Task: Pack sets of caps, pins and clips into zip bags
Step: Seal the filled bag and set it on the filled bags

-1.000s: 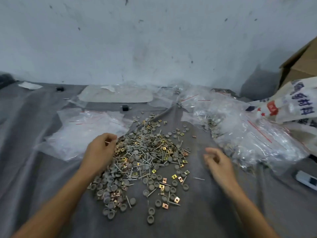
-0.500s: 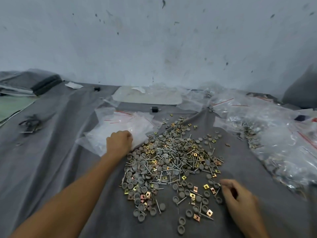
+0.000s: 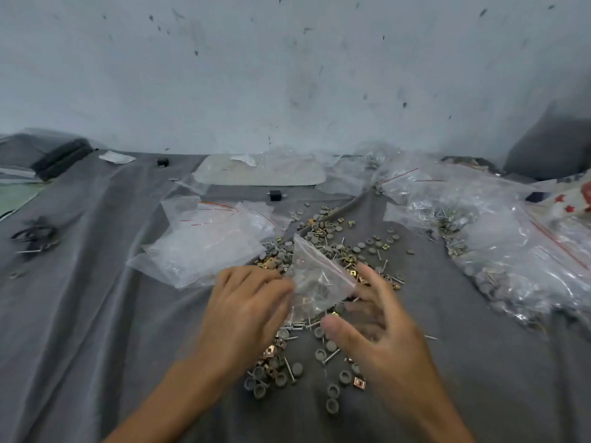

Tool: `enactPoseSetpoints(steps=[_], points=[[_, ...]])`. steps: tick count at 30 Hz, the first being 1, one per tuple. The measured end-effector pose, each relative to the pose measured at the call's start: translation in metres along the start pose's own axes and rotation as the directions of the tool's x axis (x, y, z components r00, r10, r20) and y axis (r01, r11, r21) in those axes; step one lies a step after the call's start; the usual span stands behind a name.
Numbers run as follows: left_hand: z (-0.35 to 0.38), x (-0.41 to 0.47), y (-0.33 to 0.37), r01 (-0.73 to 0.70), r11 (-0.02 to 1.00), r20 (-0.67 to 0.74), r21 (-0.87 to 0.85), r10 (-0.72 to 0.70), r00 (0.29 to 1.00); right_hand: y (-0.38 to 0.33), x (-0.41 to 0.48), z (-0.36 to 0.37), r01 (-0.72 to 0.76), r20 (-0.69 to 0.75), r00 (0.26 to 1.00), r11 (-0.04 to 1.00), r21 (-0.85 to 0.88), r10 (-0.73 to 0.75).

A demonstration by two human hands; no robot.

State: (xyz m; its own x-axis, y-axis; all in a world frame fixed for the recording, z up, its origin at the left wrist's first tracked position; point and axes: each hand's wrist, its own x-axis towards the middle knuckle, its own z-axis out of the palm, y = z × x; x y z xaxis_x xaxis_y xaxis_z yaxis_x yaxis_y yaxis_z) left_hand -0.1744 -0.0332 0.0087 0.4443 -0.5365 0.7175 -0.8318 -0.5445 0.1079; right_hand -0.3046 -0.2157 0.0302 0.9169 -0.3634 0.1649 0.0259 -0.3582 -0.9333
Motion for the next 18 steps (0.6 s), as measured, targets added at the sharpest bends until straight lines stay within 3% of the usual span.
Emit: enactPoseSetpoints(steps=[3,5,7,8,10,12,14,16,18], points=[[-0.002,-0.005,0.02,-0.062,0.998,0.006,0.025,0.061,0.998,-0.008,0.009,0.011,0.141,-0.159,0.976,0.988,-0.065,-0.15],[-0.003,-0.004,0.029,0.087,0.996,0.023,0.004,-0.087,0.996,-0.01,0.011,0.015,0.198,-0.249,0.94,0.967,-0.162,-0.234],[-0.007,0.001,0.041,0.257,0.958,-0.003,-0.125,-0.26,0.966,-0.008,0.01,0.018,0.24,-0.3,0.905,0.943,-0.23,-0.303],[-0.011,0.006,0.048,0.348,0.908,0.013,-0.235,-0.355,0.935,-0.007,0.009,0.021,0.261,-0.319,0.887,0.931,-0.254,-0.335],[-0.014,0.017,0.058,0.547,0.675,0.201,-0.495,-0.523,0.828,-0.005,0.007,0.028,0.292,-0.336,0.865,0.918,-0.27,-0.373],[-0.012,0.024,0.062,0.617,0.428,0.366,-0.66,-0.535,0.762,-0.003,0.004,0.035,0.312,-0.315,0.853,0.891,-0.329,-0.415],[-0.012,0.026,0.061,0.617,0.303,0.404,-0.726,-0.539,0.739,-0.005,0.0,0.036,0.326,-0.267,0.856,0.863,-0.385,-0.443],[-0.012,0.025,0.058,0.619,0.21,0.438,-0.757,-0.539,0.72,-0.013,-0.005,0.034,0.287,-0.211,0.903,0.89,-0.353,-0.375],[-0.012,0.022,0.056,0.621,0.19,0.462,-0.761,-0.513,0.723,-0.018,-0.008,0.03,0.236,-0.163,0.943,0.926,-0.294,-0.291]])
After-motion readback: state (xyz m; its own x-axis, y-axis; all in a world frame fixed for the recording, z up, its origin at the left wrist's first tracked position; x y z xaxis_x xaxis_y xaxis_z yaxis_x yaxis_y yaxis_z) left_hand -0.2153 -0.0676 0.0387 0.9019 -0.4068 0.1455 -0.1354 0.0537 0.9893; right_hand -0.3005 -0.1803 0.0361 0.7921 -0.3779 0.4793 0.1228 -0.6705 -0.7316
